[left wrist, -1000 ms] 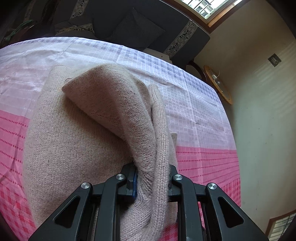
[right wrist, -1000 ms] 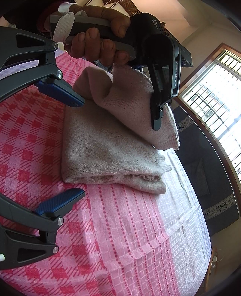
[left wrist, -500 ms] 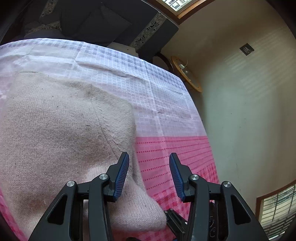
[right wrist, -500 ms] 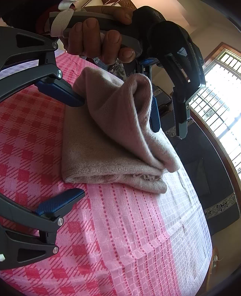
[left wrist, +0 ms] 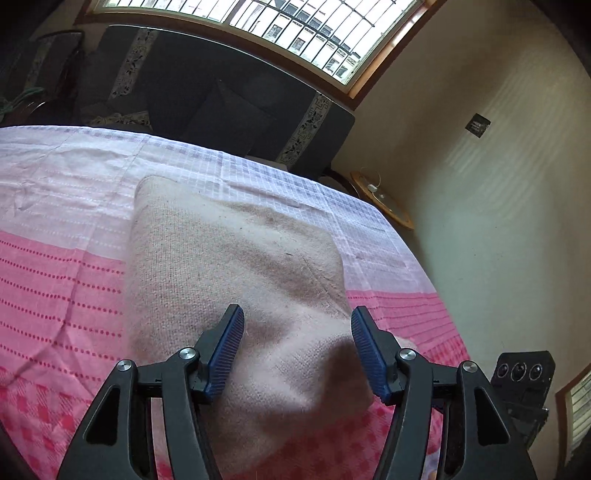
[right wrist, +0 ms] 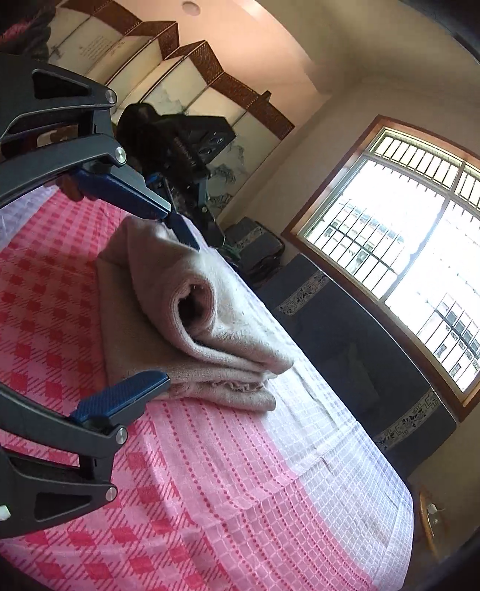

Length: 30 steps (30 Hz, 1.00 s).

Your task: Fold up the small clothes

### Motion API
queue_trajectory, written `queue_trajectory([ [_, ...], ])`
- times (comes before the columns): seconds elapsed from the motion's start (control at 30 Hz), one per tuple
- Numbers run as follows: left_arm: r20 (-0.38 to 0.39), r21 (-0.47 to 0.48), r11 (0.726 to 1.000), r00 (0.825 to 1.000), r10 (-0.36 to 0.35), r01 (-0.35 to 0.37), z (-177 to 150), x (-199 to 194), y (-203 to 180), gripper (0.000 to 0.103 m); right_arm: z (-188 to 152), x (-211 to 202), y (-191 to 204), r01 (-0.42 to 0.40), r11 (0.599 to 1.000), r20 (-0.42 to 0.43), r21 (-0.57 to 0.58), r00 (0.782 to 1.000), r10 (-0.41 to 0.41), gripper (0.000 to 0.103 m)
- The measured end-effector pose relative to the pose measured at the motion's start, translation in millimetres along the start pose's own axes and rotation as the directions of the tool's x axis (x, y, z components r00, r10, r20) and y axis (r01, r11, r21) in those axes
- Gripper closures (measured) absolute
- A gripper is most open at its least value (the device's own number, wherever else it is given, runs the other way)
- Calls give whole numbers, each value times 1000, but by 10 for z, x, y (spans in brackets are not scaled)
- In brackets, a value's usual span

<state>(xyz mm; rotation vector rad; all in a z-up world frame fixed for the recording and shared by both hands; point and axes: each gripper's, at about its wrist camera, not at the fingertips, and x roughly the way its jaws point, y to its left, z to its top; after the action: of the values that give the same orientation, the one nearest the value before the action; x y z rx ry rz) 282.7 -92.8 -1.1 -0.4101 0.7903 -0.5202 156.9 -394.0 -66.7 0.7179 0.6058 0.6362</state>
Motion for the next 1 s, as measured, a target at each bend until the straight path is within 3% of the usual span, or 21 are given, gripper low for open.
queue_trajectory([
  [0.03, 22, -2, 1000, 1000, -3, 3, -66, -43, 39, 42, 72, 54, 59, -24, 1000, -38, -13, 999, 24, 23],
  [0.13, 45, 55, 998, 999, 21, -24, -205, -66, 65, 42, 259, 270, 102, 14, 999, -111, -42, 994, -19, 23],
  [0.2, 35, 109, 993, 999, 40, -44, -295, -24, 42, 42, 320, 452, 19, 23, 1000, -168, -1, 985, -23, 23],
  [0.33, 13, 186, 982, 1000, 24, -26, -455, 50, 16, 42, 272, 803, -167, -20, 992, -273, 122, 961, 53, 25],
  [0.37, -2, 206, 978, 1000, 14, -14, -487, 73, 18, 42, 243, 889, -194, -21, 991, -300, 135, 952, 61, 30],
  [0.43, -13, 251, 968, 1000, 15, -11, -518, 80, 0, 42, 190, 985, -230, 9, 989, -321, 147, 946, 39, 52],
  [0.5, 1, 256, 967, 1000, -1, 0, -510, -2, 11, 42, 169, 991, -272, 80, 990, -320, 116, 947, -39, 93],
  [0.6, 33, 171, 985, 999, -22, 16, -439, -157, 162, 42, 124, 920, -453, 174, 976, -318, 129, 940, -125, 96],
  [0.73, 7, 78, 997, 1000, -10, 10, -423, -216, 454, 42, 78, 708, -441, 135, 981, -261, 140, 961, -95, 96],
  [0.83, -5, 129, 990, 999, 50, -49, -544, -210, 490, 42, -71, 802, -580, 199, 971, -337, 132, 930, -145, 98],
  [0.9, -8, 156, 986, 998, 59, -57, -638, -227, 470, 42, -98, 785, -613, 178, 970, -330, 165, 937, -115, 100],
  [1.0, -9, 176, 983, 998, 55, -53, -672, -263, 438, 42, -90, 782, -526, 201, 974, -342, 106, 927, -154, 100],
])
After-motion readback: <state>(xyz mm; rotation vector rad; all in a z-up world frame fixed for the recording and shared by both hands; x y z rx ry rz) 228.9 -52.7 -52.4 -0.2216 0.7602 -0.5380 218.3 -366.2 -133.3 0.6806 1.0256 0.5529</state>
